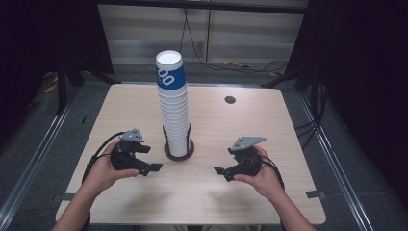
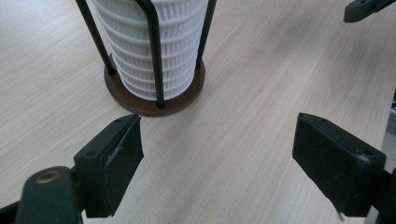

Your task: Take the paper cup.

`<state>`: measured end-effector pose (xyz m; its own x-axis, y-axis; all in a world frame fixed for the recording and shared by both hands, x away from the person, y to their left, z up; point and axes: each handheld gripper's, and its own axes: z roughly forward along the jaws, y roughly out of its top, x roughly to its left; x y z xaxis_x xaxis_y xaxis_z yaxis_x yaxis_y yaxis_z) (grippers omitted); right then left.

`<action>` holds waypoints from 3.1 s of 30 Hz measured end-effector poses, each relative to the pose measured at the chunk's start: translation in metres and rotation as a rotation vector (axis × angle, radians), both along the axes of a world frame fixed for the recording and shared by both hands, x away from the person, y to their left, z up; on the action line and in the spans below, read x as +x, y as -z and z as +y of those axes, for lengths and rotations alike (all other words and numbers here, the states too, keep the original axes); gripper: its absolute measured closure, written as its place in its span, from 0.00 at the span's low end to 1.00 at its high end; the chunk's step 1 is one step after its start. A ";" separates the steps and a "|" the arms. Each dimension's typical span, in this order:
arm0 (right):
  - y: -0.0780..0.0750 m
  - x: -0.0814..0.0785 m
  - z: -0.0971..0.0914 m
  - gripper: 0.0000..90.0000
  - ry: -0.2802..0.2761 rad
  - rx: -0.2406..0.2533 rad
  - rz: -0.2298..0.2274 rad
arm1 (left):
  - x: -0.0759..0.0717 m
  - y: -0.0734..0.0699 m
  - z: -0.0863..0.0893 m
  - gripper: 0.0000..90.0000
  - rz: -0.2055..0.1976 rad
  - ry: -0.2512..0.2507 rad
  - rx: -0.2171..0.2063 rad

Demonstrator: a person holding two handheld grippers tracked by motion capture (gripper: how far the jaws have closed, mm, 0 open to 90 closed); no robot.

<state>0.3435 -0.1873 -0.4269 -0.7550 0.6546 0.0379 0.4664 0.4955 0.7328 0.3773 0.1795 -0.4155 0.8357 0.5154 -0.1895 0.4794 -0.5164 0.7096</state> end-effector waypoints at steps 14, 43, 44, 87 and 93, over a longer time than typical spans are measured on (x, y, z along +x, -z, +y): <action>-0.029 0.015 0.010 0.15 -0.015 0.014 -0.013 | 0.010 -0.032 -0.004 0.18 -0.010 0.017 -0.007; -0.070 0.032 0.044 0.15 -0.085 0.043 -0.033 | 0.024 -0.081 -0.004 0.18 -0.017 0.013 -0.012; -0.071 0.033 0.045 0.15 -0.087 0.043 -0.032 | 0.025 -0.082 -0.004 0.18 -0.017 0.012 -0.014; -0.109 0.059 0.072 0.15 -0.130 0.091 -0.038 | 0.048 -0.130 -0.003 0.18 -0.048 0.026 -0.024; -0.114 0.061 0.075 0.15 -0.126 0.093 -0.051 | 0.049 -0.135 -0.005 0.18 -0.056 0.037 -0.024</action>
